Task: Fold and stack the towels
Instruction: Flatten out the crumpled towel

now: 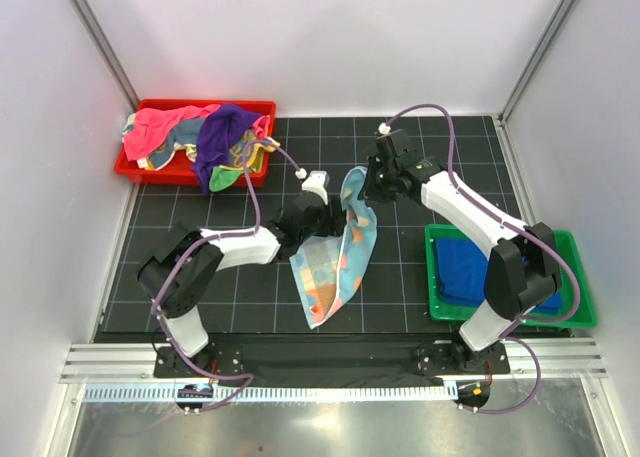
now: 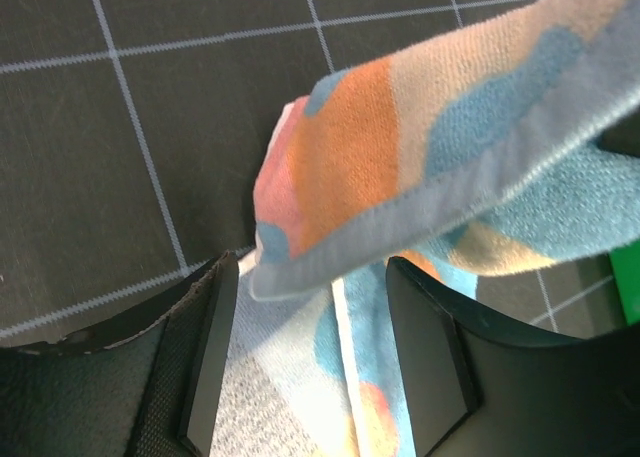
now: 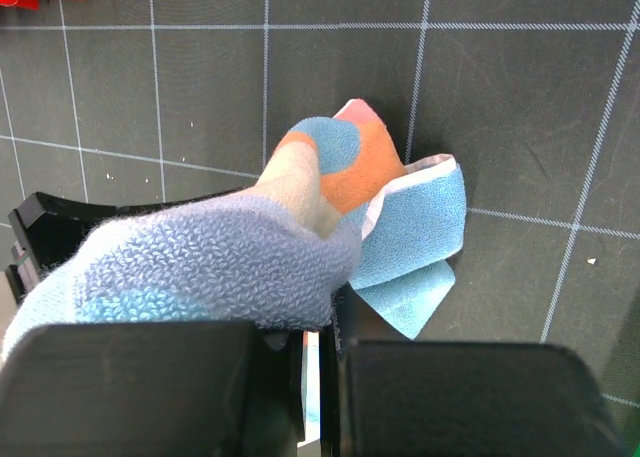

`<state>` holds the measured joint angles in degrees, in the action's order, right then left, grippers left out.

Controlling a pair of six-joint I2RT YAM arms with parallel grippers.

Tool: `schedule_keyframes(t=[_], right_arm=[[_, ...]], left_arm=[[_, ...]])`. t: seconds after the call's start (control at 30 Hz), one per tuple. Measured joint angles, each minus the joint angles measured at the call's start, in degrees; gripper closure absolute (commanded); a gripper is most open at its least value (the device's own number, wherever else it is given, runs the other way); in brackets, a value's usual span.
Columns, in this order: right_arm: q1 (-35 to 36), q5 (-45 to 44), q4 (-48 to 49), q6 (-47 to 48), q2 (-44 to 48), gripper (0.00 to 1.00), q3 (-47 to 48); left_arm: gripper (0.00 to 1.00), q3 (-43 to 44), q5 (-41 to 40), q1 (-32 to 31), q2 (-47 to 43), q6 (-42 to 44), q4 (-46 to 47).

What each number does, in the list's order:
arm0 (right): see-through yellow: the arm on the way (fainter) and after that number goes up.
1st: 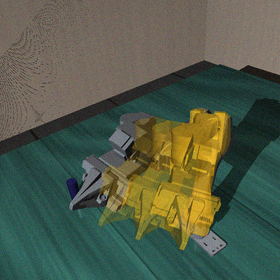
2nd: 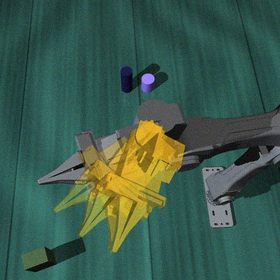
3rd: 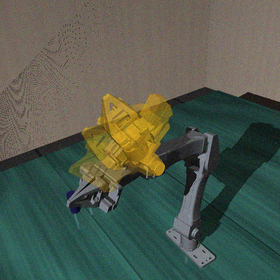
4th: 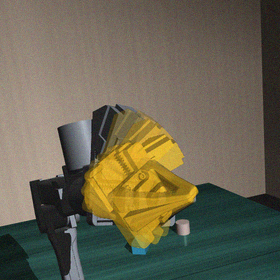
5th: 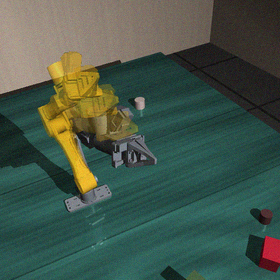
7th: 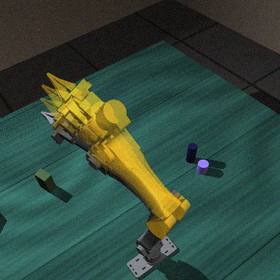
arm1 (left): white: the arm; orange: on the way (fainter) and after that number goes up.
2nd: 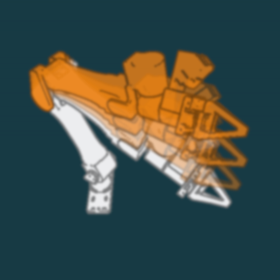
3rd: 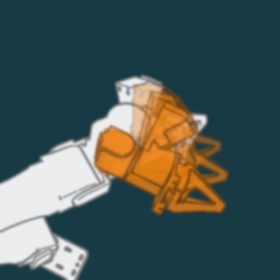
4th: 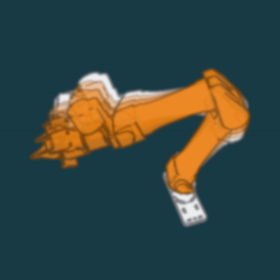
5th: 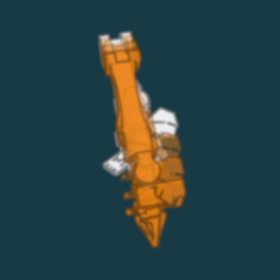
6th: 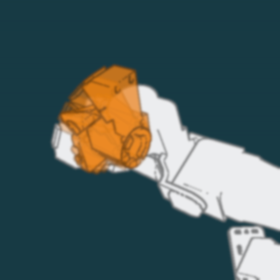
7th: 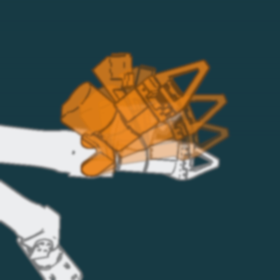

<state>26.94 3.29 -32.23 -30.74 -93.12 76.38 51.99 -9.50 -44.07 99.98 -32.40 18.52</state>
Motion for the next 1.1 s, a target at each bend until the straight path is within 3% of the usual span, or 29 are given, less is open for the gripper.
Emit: schedule_keyframes(t=[0.33, 0.53, 0.8, 1.1], right_arm=[[0.0, 0.0, 0.0, 0.02, 0.0, 0.99, 0.0], [0.0, -0.37, -0.02, 0.17, 0.09, 0.99, 0.0], [-0.02, -0.68, 0.02, 0.22, 1.51, 0.99, 0.0], [0.0, -1.49, 1.38, 0.72, 7.61, 0.99, -3.96]], left_arm=[[0.51, 0.52, -2.38, 0.0, 1.84, 2.4, 2.56], [0.68, 0.57, -3.56, 0.0, 1.86, 3.02, 2.78], [0.97, 0.57, -4.94, 0.0, 0.42, 3.34, 2.03], [1.0, 1.03, -9.88, -0.5, -11.96, 5.01, -7.39]])
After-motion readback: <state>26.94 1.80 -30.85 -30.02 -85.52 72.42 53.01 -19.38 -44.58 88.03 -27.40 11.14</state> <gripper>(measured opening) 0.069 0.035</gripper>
